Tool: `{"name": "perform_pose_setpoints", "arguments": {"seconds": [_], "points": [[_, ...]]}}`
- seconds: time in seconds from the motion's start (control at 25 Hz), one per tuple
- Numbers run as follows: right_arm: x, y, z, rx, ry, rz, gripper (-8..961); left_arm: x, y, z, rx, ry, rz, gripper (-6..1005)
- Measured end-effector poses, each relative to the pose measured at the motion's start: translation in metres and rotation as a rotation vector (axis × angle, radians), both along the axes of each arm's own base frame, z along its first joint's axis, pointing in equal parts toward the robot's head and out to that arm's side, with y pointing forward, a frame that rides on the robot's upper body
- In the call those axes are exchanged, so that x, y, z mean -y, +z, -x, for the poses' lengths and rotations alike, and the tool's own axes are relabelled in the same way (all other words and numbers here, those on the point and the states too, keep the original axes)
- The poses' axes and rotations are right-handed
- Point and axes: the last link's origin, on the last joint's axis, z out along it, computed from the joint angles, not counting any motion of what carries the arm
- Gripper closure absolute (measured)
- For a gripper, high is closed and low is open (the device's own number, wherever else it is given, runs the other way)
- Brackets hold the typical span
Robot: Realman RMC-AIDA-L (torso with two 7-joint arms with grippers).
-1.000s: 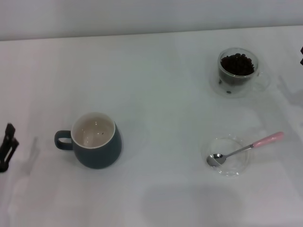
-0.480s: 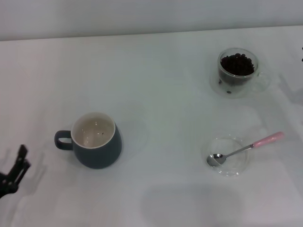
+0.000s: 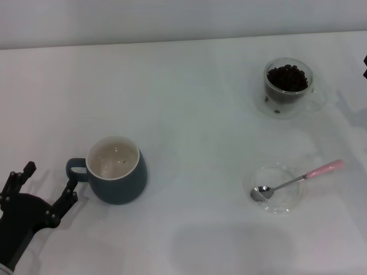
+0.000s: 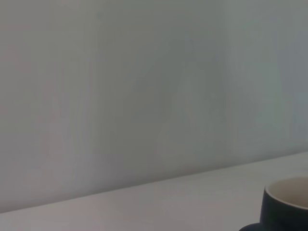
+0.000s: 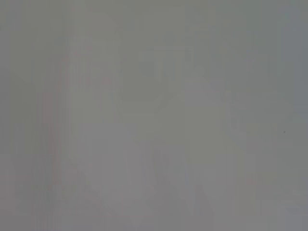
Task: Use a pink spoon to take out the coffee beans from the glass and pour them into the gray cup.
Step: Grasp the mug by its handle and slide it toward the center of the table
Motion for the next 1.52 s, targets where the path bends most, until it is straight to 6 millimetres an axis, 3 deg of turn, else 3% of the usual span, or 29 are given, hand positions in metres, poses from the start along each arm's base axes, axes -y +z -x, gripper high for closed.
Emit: {"name": "perform_pose_setpoints", "arguments": {"seconds": [0.64, 1.08, 1.52], "points": [[0.004, -0.007, 0.000, -0.027, -0.010, 0.010, 80, -0.022, -0.002, 0.000, -0.051, -0.002, 0.028, 124], [0.005, -0.016, 0.000, -0.050, -0.027, 0.037, 80, -0.021, -0.005, 0.000, -0.078, -0.009, 0.041, 276], [0.007, -0.023, 0.002, -0.065, -0.024, 0.061, 80, -0.027, -0.006, -0.005, -0.079, -0.025, 0.036, 723]]}}
